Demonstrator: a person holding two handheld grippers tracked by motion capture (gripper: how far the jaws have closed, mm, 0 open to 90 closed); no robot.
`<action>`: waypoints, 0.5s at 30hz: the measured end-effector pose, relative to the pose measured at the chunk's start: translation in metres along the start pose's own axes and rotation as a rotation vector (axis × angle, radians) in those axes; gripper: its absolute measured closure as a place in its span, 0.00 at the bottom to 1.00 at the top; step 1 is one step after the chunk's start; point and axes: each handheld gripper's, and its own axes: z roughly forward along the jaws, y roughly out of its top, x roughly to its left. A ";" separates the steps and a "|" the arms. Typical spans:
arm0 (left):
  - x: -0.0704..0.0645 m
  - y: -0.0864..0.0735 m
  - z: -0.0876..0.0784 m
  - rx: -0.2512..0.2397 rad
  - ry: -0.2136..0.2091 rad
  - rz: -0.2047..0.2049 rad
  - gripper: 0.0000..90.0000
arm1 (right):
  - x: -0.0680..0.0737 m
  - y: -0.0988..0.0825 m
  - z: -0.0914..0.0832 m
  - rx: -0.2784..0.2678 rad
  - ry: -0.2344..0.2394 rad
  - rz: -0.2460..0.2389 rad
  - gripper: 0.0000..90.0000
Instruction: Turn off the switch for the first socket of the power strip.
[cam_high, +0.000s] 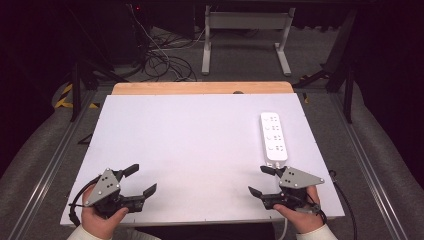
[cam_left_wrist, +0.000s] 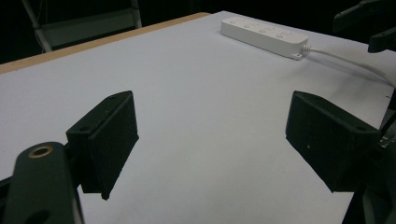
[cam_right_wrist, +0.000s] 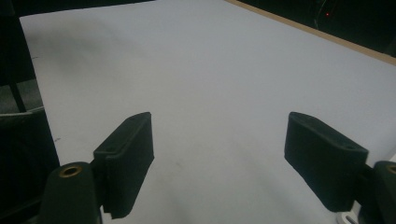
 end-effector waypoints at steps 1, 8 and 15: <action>0.000 0.000 0.000 0.001 0.004 0.003 0.19 | 0.000 0.000 0.000 0.000 0.000 0.000 0.29; -0.001 0.000 -0.001 0.002 0.014 0.009 0.19 | 0.001 0.001 -0.001 0.013 0.006 -0.012 0.34; -0.001 0.000 -0.002 0.005 0.020 0.009 0.20 | 0.002 0.003 -0.001 0.022 0.007 -0.022 0.38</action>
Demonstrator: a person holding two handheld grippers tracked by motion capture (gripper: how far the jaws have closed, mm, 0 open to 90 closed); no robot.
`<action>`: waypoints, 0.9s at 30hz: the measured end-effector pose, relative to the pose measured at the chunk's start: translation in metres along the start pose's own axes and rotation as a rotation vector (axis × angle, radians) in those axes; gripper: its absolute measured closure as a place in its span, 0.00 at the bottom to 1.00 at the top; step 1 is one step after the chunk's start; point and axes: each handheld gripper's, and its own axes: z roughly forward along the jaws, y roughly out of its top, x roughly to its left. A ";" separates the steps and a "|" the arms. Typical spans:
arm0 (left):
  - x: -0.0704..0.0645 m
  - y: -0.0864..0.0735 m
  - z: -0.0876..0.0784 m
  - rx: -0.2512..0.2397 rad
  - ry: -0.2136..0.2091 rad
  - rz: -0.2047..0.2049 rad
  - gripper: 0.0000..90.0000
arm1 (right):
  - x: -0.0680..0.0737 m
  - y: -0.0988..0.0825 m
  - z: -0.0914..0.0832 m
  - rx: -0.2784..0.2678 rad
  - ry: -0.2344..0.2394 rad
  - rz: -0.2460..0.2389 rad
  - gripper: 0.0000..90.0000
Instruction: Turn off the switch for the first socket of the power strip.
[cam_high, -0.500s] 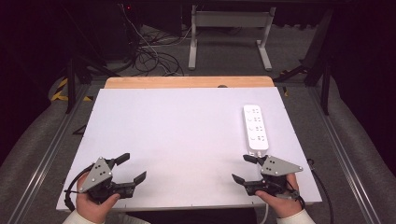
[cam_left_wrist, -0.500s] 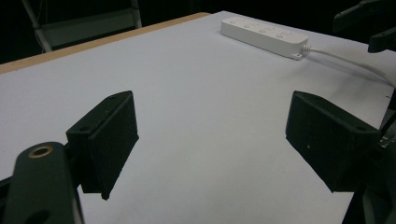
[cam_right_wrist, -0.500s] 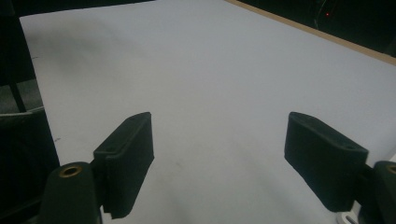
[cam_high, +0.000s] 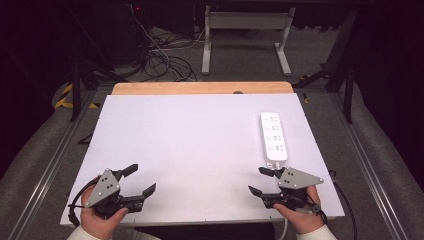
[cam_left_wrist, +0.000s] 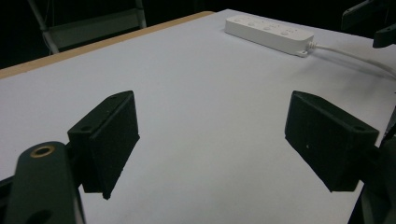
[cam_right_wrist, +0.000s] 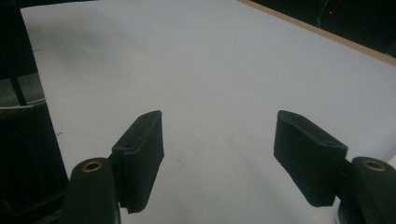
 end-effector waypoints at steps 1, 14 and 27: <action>0.000 0.000 0.000 0.000 0.001 0.000 0.20 | 0.000 0.000 0.000 0.001 0.000 -0.001 0.39; -0.001 0.000 0.000 0.015 0.011 0.002 0.21 | -0.004 0.013 0.000 0.040 -0.022 0.000 0.48; 0.000 0.000 0.000 0.019 0.019 0.011 0.21 | -0.020 0.033 -0.005 0.049 -0.048 -0.002 0.50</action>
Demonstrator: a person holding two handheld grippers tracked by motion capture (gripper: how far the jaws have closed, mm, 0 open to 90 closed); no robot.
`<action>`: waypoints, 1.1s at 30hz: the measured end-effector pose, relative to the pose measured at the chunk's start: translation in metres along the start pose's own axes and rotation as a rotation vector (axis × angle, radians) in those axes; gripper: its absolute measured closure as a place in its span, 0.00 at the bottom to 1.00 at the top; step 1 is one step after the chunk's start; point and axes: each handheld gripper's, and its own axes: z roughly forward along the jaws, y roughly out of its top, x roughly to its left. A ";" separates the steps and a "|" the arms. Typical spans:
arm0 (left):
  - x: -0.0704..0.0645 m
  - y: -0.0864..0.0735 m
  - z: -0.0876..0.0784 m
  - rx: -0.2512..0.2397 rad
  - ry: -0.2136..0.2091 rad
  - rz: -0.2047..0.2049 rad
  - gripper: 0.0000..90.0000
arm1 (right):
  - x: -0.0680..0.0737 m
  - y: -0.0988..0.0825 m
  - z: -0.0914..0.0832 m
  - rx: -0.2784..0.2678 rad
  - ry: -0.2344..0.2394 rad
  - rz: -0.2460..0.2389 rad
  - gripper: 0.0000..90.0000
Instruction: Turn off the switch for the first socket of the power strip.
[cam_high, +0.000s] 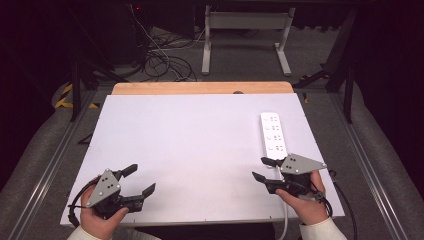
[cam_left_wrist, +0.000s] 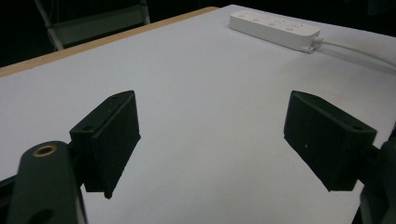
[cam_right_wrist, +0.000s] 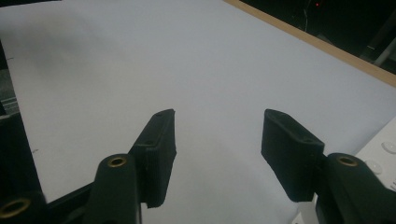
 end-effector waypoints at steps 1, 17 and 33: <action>0.000 0.000 0.000 0.000 0.001 0.000 0.21 | -0.001 0.001 0.000 0.001 -0.002 -0.002 0.51; 0.002 0.000 -0.001 -0.012 0.010 -0.013 0.21 | -0.016 0.015 0.005 0.011 -0.007 0.010 0.53; 0.004 0.000 -0.003 -0.021 0.017 -0.026 0.20 | -0.031 0.019 0.010 0.022 0.005 0.070 0.67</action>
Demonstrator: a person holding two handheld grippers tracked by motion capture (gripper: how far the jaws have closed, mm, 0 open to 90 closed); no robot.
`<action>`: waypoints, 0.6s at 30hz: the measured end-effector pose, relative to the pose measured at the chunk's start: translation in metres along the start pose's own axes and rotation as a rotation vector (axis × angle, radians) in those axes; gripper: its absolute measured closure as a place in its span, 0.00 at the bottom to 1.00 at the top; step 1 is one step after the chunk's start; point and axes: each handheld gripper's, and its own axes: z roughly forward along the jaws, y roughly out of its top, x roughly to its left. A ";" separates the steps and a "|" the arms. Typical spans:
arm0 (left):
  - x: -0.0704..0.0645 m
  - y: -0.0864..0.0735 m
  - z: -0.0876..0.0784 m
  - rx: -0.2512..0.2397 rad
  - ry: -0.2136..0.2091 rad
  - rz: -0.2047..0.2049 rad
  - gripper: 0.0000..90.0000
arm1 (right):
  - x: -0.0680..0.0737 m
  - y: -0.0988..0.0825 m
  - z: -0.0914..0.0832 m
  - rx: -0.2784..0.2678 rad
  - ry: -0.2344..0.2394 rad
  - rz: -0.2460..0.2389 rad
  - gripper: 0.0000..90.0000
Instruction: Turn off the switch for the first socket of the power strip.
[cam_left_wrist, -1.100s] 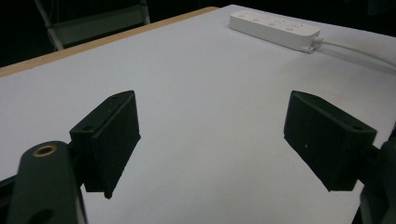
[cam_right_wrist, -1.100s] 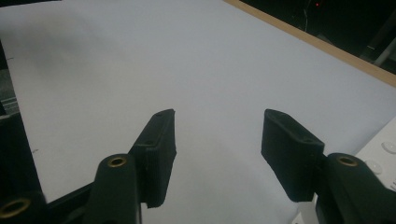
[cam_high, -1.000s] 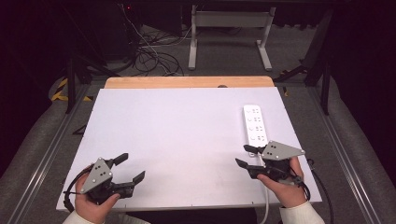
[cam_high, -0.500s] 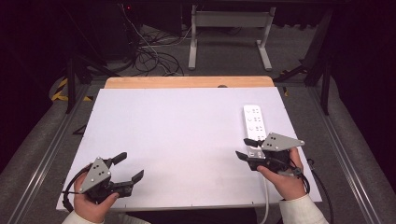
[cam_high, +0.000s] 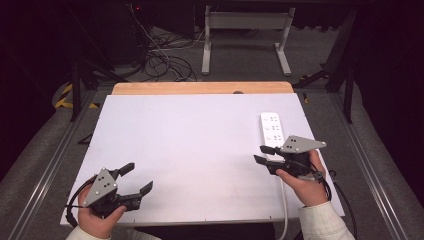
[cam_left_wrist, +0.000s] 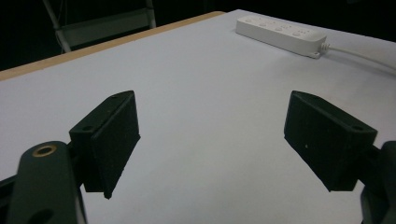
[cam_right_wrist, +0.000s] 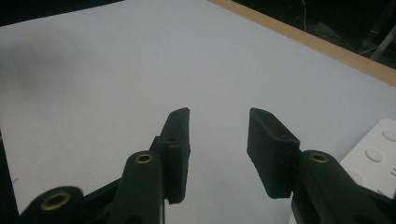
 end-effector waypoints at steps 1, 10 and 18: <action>0.000 0.000 0.000 -0.004 0.004 -0.005 0.20 | -0.001 0.000 0.000 -0.002 -0.005 -0.001 0.67; 0.001 0.000 -0.001 -0.006 0.007 0.003 0.20 | -0.010 0.001 0.003 0.015 -0.058 0.024 0.68; 0.001 -0.001 0.000 -0.002 0.009 -0.006 0.20 | -0.025 0.001 0.007 0.058 -0.098 0.035 0.88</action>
